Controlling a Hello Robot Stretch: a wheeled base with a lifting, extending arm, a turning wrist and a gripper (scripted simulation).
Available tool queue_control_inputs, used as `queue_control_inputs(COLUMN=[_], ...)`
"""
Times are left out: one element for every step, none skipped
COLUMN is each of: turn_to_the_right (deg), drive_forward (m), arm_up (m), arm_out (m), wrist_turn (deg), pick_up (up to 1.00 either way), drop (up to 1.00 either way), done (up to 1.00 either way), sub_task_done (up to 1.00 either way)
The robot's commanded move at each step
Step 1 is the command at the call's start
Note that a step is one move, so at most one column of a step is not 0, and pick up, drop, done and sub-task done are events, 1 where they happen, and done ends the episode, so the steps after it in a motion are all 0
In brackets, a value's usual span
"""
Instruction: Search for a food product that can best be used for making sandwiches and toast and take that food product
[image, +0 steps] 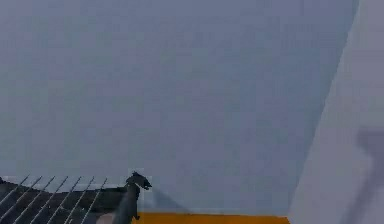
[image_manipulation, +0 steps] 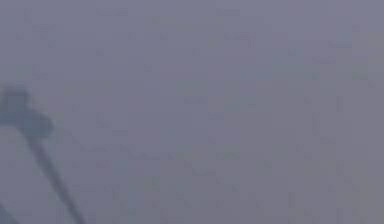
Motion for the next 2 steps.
queue_control_inputs(turn_to_the_right=[-45.0,-45.0], drive_forward=[0.00,0.00], arm_up=[0.00,0.00], arm_out=[0.00,0.00], wrist_turn=[0.0,0.0], pick_up=[0.00,0.00], drop=[0.00,0.00], done=[0.00,0.00], sub_task_done=[0.00,0.00])
